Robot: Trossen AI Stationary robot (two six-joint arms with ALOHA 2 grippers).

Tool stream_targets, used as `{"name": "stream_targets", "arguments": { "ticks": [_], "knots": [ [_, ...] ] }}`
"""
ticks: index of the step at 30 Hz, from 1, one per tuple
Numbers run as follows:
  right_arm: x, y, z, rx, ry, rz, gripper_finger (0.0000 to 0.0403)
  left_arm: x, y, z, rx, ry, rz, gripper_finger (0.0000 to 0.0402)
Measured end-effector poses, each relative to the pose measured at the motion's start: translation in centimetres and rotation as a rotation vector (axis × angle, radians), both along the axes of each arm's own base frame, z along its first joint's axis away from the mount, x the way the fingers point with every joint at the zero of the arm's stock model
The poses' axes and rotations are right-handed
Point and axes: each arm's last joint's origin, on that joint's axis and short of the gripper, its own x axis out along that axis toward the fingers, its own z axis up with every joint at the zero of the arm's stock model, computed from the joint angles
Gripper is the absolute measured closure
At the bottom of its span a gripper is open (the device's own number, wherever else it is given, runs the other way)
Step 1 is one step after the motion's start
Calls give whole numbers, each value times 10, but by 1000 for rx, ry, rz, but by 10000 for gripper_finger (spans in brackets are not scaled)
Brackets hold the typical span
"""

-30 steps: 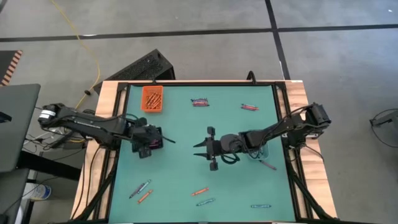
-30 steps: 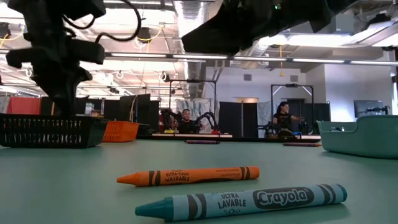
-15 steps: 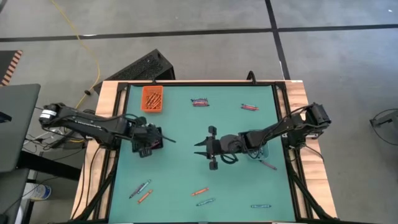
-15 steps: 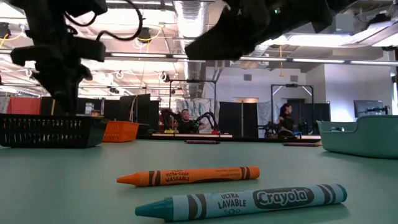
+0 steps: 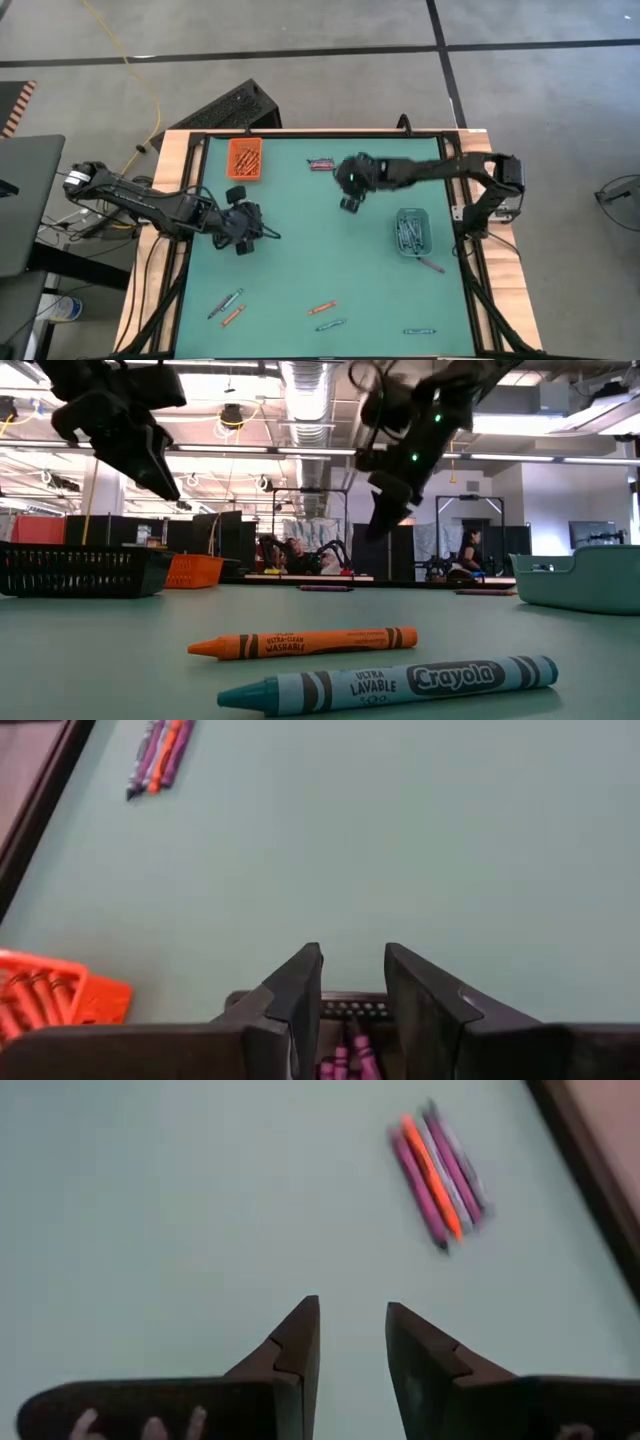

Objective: Sort crayons
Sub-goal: Put the violet crayon into the black bin

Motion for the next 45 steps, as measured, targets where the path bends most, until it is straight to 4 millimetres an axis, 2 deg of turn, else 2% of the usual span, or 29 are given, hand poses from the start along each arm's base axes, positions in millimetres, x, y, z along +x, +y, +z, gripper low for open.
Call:
{"name": "stream_targets", "arguments": {
  "ticks": [4, 8, 11, 14, 20, 24, 27, 33, 39, 45],
  "knots": [
    [-3, -46, 1, 111, -143, -27, 284, -1, -6, -6, 7, -7, -48, 300],
    [2, -76, -12, 147, -197, -47, 277, -3, -12, -11, 8, -21, -74, 300],
    [12, -91, -26, 163, -109, -3, 277, -5, -15, -11, 7, -26, -92, 300],
    [31, -102, -33, 148, -36, 60, 276, -6, -17, -12, 9, -18, -107, 300],
    [57, -127, -26, 121, 10, 110, 276, -6, -18, -12, 3, -21, -106, 300],
    [65, -143, -36, 121, 47, 117, 276, -6, -18, -12, 11, -19, -113, 300],
    [64, -151, -54, 166, 114, 109, 276, -6, -18, -12, 16, -21, -118, 300],
    [54, -167, -56, 296, 71, 106, 281, -6, -18, -12, 22, -19, -123, 300],
    [45, -167, -60, 340, 149, 86, 290, -6, -18, -12, 22, -19, -123, 300],
    [48, -159, -60, 316, 195, 110, 305, -6, -18, -12, 22, -19, -123, 300]
  ]
}}
